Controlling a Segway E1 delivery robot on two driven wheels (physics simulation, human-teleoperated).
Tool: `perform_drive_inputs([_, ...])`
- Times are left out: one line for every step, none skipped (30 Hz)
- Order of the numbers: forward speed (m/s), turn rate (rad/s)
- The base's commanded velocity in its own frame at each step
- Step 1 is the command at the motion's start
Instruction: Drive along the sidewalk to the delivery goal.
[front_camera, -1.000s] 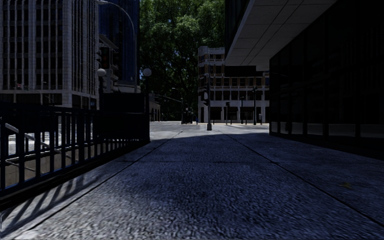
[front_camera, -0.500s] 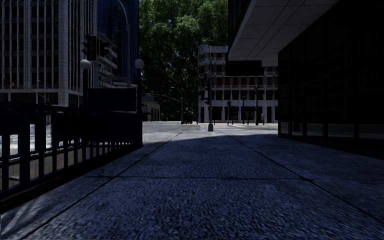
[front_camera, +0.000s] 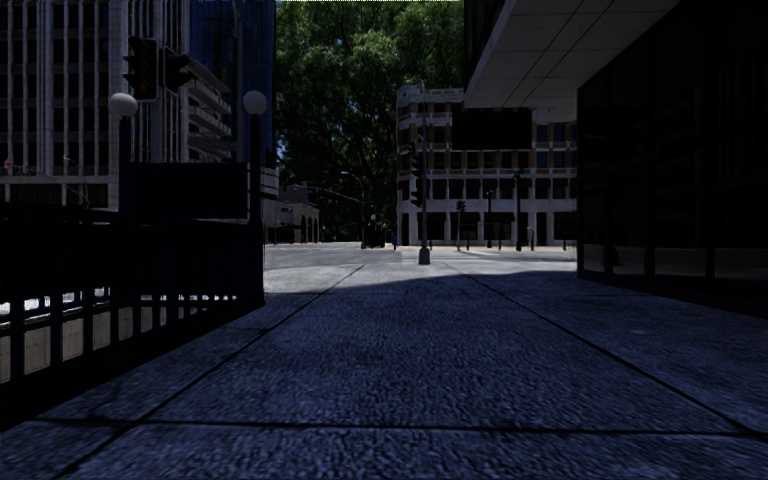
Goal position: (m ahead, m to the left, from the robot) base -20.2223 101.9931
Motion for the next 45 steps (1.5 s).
perform_drive_inputs([2.0, 0.0])
perform_drive_inputs([2.0, 0.0])
perform_drive_inputs([2.0, 0.0])
perform_drive_inputs([2.0, 0.0])
perform_drive_inputs([2.0, 0.0])
perform_drive_inputs([2.0, 0.0])
perform_drive_inputs([2.0, 0.0])
perform_drive_inputs([2.0, 0.0])
perform_drive_inputs([2.0, 0.0])
perform_drive_inputs([2.0, 0.0])
perform_drive_inputs([2.0, 0.0])
perform_drive_inputs([2.0, 0.0])
perform_drive_inputs([2.0, 0.0])
perform_drive_inputs([2.0, 0.0])
perform_drive_inputs([2.0, 0.0])
perform_drive_inputs([2.0, 0.0])
perform_drive_inputs([2.0, 0.0])
perform_drive_inputs([2.0, 0.0])
perform_drive_inputs([2.0, 0.0])
perform_drive_inputs([2.0, 0.0])
perform_drive_inputs([2.0, 0.0])
perform_drive_inputs([2.0, 0.0])
perform_drive_inputs([2.0, 0.0])
perform_drive_inputs([2.0, 0.0])
perform_drive_inputs([2.0, 0.0])
perform_drive_inputs([2.0, 0.0])
perform_drive_inputs([2.0, 0.0])
perform_drive_inputs([2.0, 0.0])
perform_drive_inputs([2.0, 0.0])
perform_drive_inputs([2.0, 0.0])
perform_drive_inputs([2.0, 0.0])
perform_drive_inputs([2.0, 0.0])
perform_drive_inputs([2.0, 0.0])
perform_drive_inputs([2.0, 0.0])
perform_drive_inputs([2.0, 0.0])
perform_drive_inputs([2.0, 0.0])
perform_drive_inputs([2.0, 0.0])
perform_drive_inputs([2.0, 0.0])
perform_drive_inputs([2.0, 0.0])
perform_drive_inputs([2.0, 0.0])
perform_drive_inputs([2.0, 0.0])
perform_drive_inputs([2.0, 0.0])
perform_drive_inputs([2.0, 0.0])
perform_drive_inputs([2.0, 0.0])
perform_drive_inputs([2.0, 0.0])
